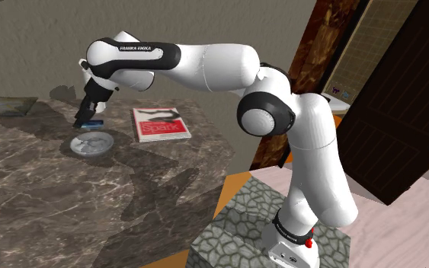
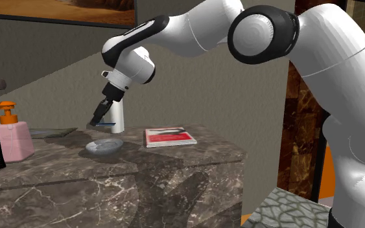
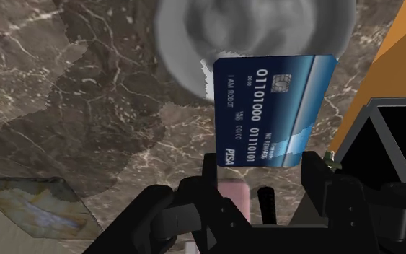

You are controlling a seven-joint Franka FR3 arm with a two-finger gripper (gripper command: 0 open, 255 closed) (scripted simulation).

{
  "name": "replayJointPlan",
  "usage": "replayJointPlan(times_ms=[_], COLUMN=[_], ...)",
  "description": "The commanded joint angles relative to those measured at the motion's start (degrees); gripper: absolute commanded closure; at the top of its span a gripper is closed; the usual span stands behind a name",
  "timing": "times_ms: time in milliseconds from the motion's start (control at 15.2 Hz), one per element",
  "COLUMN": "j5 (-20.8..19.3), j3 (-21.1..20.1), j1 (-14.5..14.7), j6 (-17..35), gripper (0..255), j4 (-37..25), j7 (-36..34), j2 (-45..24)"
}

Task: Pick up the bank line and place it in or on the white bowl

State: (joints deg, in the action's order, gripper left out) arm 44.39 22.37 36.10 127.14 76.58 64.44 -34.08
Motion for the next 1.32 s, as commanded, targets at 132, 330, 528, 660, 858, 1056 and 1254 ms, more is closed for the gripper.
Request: replayJointPlan(times_ms=[132,330,528,660,858,1056,1254], j5=[1.2,2.0,3.0,3.6,4.1,4.1,4.1], j3=[-0.6,-1.1,-1.6,-2.0,-2.3,-2.3,-2.3], j1=[-0.1,-0.3,-0.4,-0.5,-0.7,-0.7,-0.7], j6=[2.0,3.5,5.0,5.9,6.6,6.6,6.6], gripper=[255,255,255,255,255,255,255], j4=[1.5,2.5,3.4,3.9,4.3,4.3,4.3], j7=[1.6,2.8,4.0,4.8,5.5,5.5,5.5], j2=[-0.9,-1.6,-2.3,-2.9,-3.4,-3.4,-3.4])
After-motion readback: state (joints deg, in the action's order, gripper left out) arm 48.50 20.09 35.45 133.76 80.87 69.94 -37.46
